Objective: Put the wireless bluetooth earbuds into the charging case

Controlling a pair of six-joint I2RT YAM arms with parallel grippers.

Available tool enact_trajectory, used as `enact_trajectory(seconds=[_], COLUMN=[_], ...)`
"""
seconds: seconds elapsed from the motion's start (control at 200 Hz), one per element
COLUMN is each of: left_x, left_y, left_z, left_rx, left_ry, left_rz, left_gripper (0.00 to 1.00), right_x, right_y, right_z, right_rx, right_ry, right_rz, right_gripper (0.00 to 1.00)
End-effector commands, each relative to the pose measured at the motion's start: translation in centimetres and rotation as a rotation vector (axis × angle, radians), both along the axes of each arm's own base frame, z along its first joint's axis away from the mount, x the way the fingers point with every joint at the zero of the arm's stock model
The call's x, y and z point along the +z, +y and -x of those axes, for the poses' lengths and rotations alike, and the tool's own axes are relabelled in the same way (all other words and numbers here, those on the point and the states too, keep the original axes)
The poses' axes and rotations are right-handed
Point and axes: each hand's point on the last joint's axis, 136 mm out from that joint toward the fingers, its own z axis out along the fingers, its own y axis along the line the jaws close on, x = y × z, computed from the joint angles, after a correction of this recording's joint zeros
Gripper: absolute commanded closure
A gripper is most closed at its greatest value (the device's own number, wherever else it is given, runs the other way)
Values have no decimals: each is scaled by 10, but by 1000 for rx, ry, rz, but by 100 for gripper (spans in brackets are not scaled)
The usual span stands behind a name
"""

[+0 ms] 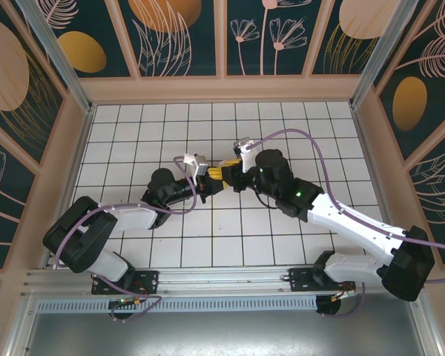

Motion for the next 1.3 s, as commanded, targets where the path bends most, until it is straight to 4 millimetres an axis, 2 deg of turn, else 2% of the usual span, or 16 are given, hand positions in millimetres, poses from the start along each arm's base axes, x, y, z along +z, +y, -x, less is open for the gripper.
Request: enact_trajectory(seconds=[0.0, 0.255, 0.445, 0.611, 0.681, 0.886, 1.131, 1.296], left_x=[39, 42, 42, 41, 41, 39, 35, 31], left_y=[1, 1, 1, 1, 1, 1, 2, 2], left_z=[0, 0, 2, 3, 2, 2, 2, 1], left_rx=[10, 6, 0, -3, -2, 0, 8, 13], left_ry=[-122, -128, -135, -136, -135, -133, -128, -125], left_rz=[70, 74, 72, 67, 66, 57, 45, 34], left_gripper=[98, 98, 98, 98, 98, 98, 98, 98], right_x=[-21, -33, -39, -35, -30, -14, 26, 49], right_y=[0, 4, -3, -6, -5, -4, -7, -16], right_z=[12, 24, 18, 15, 14, 12, 15, 19], right_rx=[40, 107, 55, 33, 32, 25, 25, 12], right_ry=[42, 79, 89, 83, 75, 47, -11, -41], right_rz=[60, 78, 112, 108, 101, 73, -8, -62], right_gripper=[80, 80, 79, 79, 77, 62, 49, 43])
